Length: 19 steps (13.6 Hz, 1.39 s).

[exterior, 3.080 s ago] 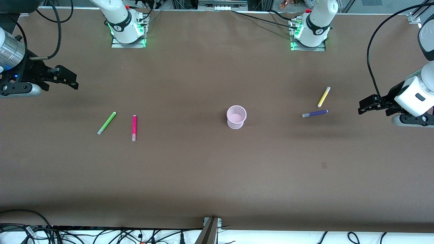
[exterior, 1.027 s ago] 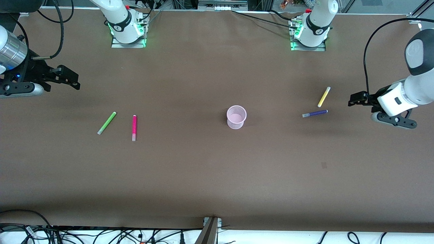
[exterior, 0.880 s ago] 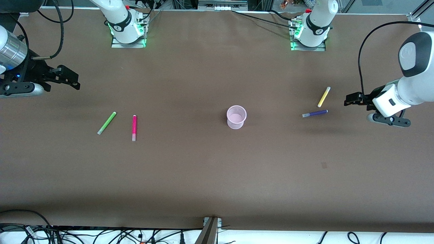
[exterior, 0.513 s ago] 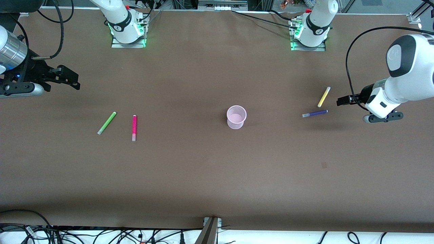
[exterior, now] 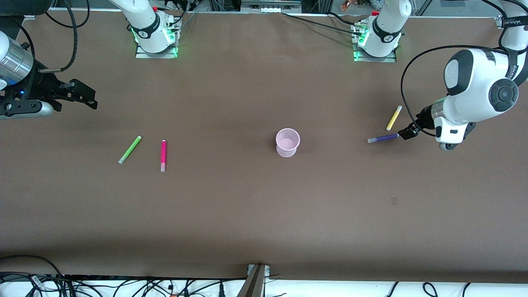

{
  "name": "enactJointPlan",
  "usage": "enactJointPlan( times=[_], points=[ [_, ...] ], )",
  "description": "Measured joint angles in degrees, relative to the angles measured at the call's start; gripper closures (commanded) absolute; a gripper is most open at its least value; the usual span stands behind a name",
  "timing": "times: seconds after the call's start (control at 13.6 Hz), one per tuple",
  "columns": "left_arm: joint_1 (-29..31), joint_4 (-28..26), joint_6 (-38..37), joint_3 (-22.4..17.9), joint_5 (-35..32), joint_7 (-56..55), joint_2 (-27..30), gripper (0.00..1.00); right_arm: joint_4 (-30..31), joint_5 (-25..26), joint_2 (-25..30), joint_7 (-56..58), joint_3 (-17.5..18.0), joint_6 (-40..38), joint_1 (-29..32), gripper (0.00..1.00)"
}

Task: Organize pens into pink holder with both arms
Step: 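Move the left gripper over the blue marker and lower it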

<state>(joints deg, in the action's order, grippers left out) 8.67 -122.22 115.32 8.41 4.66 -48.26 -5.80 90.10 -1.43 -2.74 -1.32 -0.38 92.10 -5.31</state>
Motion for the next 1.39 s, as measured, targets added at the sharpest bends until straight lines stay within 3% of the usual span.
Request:
enactJointPlan(
  times=[0.73, 1.1, 1.39],
  points=[
    [0.82, -1.99, 3.58, -0.14, -1.36, -26.14, -0.02, 0.00, 0.00, 0.00, 0.00, 0.00, 0.06, -0.14, 0.00, 0.00],
    [0.29, -9.85, 14.11, 1.00, -4.11, -39.67, -1.14, 0.00, 0.00, 0.00, 0.00, 0.00, 0.07, -0.26, 0.00, 0.00],
    [-0.06, -11.01, 19.74, 3.60, -4.36, -48.28, -4.19, 0.00, 0.00, 0.00, 0.00, 0.00, 0.07, -0.26, 0.00, 0.00]
  ],
)
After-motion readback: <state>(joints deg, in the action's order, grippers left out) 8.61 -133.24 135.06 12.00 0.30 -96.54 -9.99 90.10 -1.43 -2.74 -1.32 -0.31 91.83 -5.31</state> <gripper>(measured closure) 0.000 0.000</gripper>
